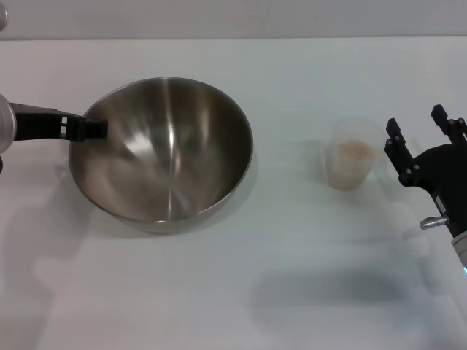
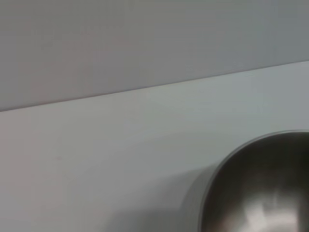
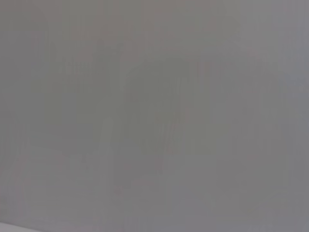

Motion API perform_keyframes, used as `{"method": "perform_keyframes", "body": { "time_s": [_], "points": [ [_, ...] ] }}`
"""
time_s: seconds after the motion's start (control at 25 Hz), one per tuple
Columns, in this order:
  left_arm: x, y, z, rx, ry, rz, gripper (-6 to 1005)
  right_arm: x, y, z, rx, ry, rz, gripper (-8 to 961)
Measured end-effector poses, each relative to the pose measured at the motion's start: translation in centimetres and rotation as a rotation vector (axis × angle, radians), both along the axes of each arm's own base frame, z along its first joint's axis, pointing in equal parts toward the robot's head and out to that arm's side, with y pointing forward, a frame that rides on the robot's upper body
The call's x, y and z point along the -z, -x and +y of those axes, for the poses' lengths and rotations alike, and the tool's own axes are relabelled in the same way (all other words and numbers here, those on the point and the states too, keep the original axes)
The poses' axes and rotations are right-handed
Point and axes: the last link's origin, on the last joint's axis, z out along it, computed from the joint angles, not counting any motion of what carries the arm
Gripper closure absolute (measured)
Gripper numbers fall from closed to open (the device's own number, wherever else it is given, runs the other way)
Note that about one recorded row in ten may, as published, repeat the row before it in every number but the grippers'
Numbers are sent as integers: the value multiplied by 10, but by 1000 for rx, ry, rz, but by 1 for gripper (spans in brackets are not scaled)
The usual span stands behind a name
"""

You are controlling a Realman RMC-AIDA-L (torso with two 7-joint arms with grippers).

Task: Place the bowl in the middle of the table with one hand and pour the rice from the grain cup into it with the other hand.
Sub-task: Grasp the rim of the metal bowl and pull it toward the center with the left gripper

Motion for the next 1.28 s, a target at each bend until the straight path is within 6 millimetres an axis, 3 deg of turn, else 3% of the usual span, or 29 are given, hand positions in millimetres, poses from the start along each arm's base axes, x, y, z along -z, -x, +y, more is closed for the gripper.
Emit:
{"method": "perform_keyframes", "body": {
  "time_s": [0.64,1.16,1.28],
  "points": [
    [23,7,-3,-26,69,-3,185,-2,-1,-3,-13,-8,-9,282],
    [26,-2,-5,-20,101,-49,313,-10,2,-5,-64,-43,-22,281],
    [32,-7,-1,-9,126,-41,540,-11,1,-5,-66,-46,-26,281]
  ]
}}
